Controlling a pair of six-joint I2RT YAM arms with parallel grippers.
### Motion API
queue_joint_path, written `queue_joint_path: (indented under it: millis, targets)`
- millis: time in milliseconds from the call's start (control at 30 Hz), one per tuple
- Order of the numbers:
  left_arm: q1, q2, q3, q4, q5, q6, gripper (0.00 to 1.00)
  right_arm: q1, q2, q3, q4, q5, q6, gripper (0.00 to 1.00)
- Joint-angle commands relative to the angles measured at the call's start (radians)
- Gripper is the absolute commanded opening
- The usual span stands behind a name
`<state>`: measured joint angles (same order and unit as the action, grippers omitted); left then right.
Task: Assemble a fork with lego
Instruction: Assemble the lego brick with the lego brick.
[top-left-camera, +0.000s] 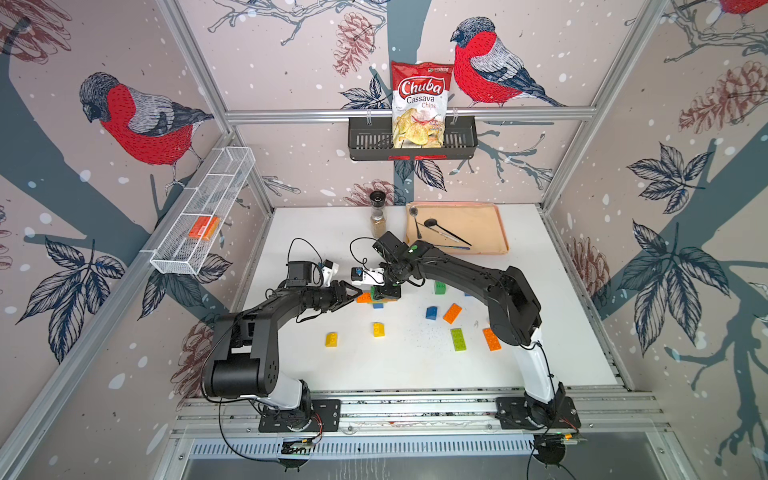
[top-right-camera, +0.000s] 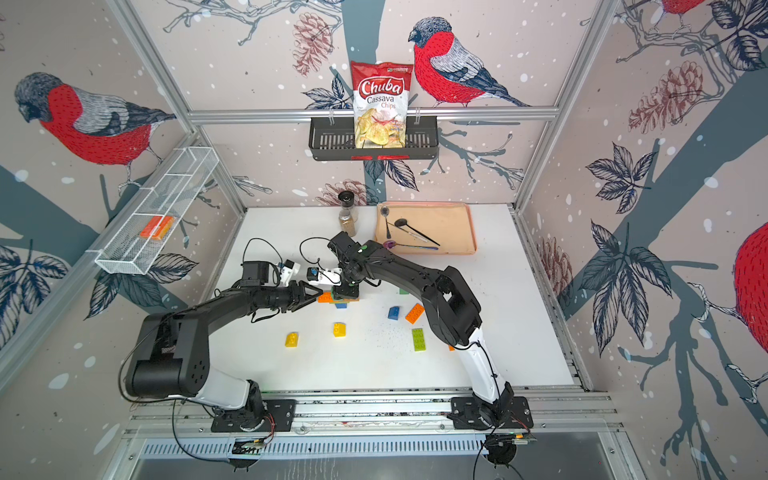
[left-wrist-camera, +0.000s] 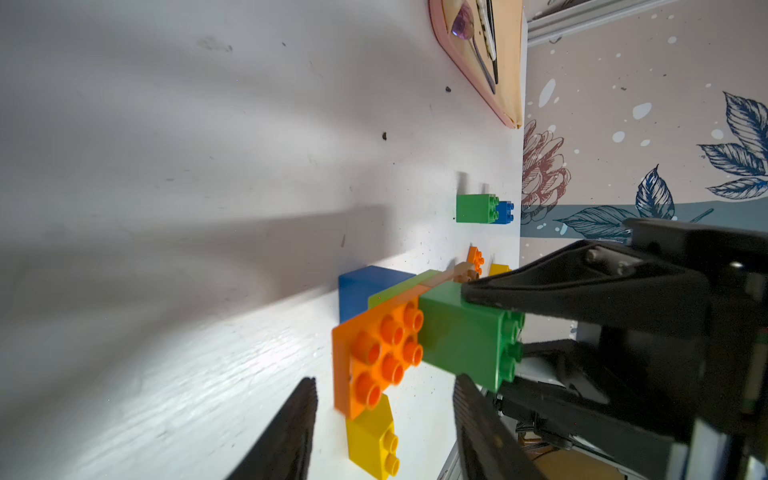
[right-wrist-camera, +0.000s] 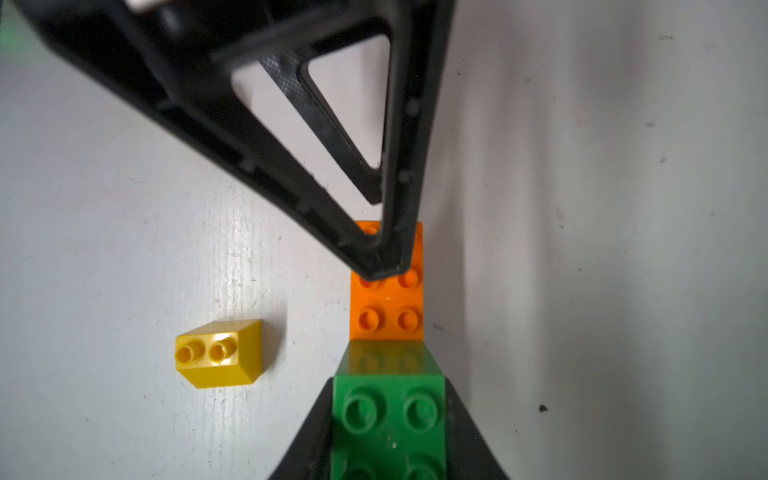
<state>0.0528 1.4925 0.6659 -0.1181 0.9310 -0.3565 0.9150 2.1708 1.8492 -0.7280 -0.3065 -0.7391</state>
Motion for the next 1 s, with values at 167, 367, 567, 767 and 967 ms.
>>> queue_joint_path:
  millis: [167,367,567,767,967]
  targets:
    - [0.048,-0.028,-0.015,-0.039,0.006,0.046,0.54,0.007,0.039,0.094,-0.022,-0.054,0.000,0.27]
    - [0.083,-0.047,-0.025,-0.036,0.004,0.041,0.54,0.014,0.053,0.090,0.017,-0.086,0.009,0.28]
    - [0.097,-0.051,-0.029,-0.028,0.012,0.037,0.55,0.015,0.078,0.067,0.058,-0.097,0.018,0.29]
    - [0.101,-0.041,-0.042,-0.011,0.018,0.032,0.58,0.022,0.078,0.058,0.074,-0.085,0.021,0.34]
    - [0.101,-0.032,-0.043,0.004,0.032,0.030,0.67,0.022,0.049,0.055,0.099,-0.092,0.026,0.46]
